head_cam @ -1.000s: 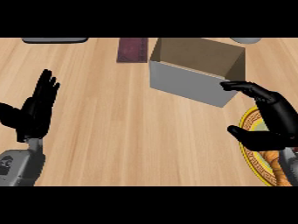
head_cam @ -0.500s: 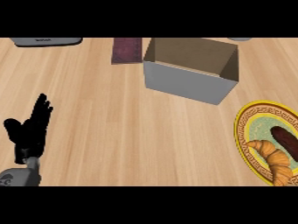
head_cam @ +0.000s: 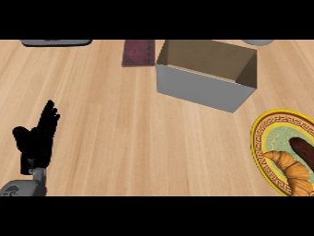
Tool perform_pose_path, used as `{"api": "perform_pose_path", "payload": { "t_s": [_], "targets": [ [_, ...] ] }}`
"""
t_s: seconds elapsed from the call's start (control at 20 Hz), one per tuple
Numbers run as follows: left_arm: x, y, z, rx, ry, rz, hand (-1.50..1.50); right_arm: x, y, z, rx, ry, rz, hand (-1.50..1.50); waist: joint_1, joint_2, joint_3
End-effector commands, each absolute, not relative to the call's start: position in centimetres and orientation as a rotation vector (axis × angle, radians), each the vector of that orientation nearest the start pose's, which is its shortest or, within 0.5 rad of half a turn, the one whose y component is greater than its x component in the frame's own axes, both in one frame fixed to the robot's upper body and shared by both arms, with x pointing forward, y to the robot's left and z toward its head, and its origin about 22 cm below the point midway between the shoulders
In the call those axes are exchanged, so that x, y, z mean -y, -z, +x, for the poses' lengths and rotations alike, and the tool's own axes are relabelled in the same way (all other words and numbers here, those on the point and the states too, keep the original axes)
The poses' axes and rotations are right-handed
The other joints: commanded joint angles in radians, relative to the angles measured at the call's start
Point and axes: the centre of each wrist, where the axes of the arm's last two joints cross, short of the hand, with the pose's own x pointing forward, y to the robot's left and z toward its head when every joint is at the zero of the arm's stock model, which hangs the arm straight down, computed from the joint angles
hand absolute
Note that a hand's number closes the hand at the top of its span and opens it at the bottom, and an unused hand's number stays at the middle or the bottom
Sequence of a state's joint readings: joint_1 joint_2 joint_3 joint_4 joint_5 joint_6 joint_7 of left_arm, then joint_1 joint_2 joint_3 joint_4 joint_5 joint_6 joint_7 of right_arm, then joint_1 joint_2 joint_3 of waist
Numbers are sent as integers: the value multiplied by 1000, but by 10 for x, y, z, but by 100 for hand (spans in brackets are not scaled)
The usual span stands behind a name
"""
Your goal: Pick the sweet potato from the plate and place it in the cardboard box
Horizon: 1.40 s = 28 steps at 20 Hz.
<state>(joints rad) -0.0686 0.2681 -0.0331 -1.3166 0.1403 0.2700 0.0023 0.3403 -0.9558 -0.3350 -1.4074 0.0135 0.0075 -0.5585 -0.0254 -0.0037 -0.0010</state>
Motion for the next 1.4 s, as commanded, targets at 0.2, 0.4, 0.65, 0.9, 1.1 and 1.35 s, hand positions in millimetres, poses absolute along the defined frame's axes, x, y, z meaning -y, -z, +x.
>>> {"api": "perform_pose_path", "payload": {
  "t_s": [0.2, 0.4, 0.65, 0.9, 1.1, 1.35],
  "targets": [
    [-276, 32, 258, 1386, -74, 303, 0, 476, -151, 155, 1314, -939, -878, -150, 13, 3, -1],
    [-282, 36, 257, 1384, -60, 329, 0, 452, -167, 166, 1238, -975, -848, -150, 16, 3, -1],
    [-288, 28, 264, 1377, -50, 311, 0, 430, -156, 169, 1091, -1038, -889, -150, 20, 3, 0],
    [-268, 27, 260, 1383, -60, 315, 0, 432, -143, 177, 964, -1046, -885, -150, 25, 3, 1],
    [-274, 35, 260, 1378, -80, 296, 0, 393, -133, 196, 951, -1046, -872, -150, 31, 5, 0],
    [-279, 22, 261, 1377, -86, 296, 0, 392, -130, 183, 952, -1014, -874, -150, 23, 3, 1]
  ]
}}
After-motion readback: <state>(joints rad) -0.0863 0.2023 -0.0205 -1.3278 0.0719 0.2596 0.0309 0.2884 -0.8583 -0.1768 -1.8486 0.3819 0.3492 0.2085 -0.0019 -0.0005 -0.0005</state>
